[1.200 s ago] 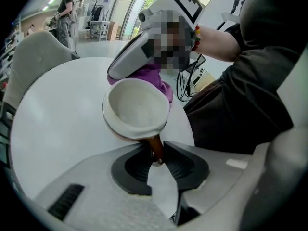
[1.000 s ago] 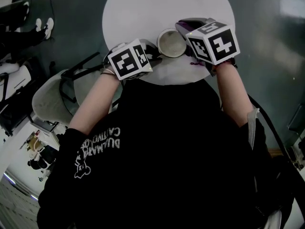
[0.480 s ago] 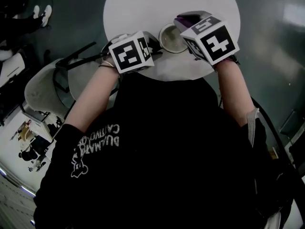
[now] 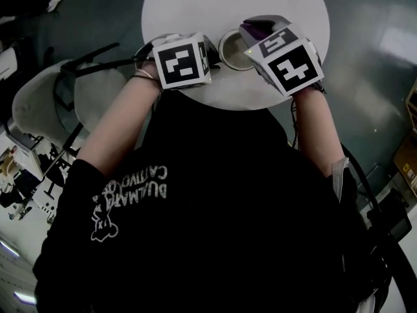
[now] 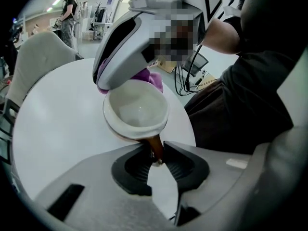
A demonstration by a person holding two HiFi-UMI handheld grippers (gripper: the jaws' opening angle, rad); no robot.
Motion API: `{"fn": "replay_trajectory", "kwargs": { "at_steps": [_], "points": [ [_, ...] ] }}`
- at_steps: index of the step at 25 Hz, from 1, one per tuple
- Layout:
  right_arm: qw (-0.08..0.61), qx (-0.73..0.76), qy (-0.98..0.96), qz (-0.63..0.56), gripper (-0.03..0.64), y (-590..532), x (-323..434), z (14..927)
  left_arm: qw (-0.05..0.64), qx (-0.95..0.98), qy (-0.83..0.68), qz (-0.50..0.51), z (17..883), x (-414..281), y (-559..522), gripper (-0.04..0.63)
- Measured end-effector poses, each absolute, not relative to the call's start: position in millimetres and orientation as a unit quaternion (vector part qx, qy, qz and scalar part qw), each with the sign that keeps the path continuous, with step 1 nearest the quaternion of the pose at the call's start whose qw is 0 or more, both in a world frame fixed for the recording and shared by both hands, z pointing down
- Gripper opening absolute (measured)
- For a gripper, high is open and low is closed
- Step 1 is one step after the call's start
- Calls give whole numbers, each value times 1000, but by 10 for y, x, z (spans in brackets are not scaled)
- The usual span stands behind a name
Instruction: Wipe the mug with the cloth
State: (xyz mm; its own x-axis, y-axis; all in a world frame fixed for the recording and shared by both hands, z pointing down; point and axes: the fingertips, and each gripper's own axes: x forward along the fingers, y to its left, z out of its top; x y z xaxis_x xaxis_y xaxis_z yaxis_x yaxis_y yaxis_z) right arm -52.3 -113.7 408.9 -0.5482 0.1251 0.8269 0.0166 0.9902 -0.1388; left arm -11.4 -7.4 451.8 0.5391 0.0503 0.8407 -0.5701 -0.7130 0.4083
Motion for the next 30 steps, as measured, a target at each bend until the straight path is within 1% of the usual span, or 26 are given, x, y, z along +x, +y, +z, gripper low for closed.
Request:
{"fn": "replay_trajectory", "kwargs": {
  "at_steps": [7, 14, 21, 28, 30],
  "points": [
    [485, -63, -872, 32, 35, -1052, -621, 4102, 343, 813, -174, 437, 4498, -60, -116, 71],
    [477, -84, -875, 6, 32, -914, -696, 4056, 342, 818, -183, 425, 4496, -80, -124, 72],
    [487, -100, -867, -30, 31, -799, -748, 4046, 354, 815, -190, 417, 4511, -109, -83, 75],
    [495, -130, -857, -66, 26, -689, -754, 4026, 339, 823, -199, 411, 4491, -127, -107, 74],
    [495, -136, -855, -81, 26, -670, -753, 4025, 345, 824, -198, 404, 4485, -128, -102, 74]
  ]
}}
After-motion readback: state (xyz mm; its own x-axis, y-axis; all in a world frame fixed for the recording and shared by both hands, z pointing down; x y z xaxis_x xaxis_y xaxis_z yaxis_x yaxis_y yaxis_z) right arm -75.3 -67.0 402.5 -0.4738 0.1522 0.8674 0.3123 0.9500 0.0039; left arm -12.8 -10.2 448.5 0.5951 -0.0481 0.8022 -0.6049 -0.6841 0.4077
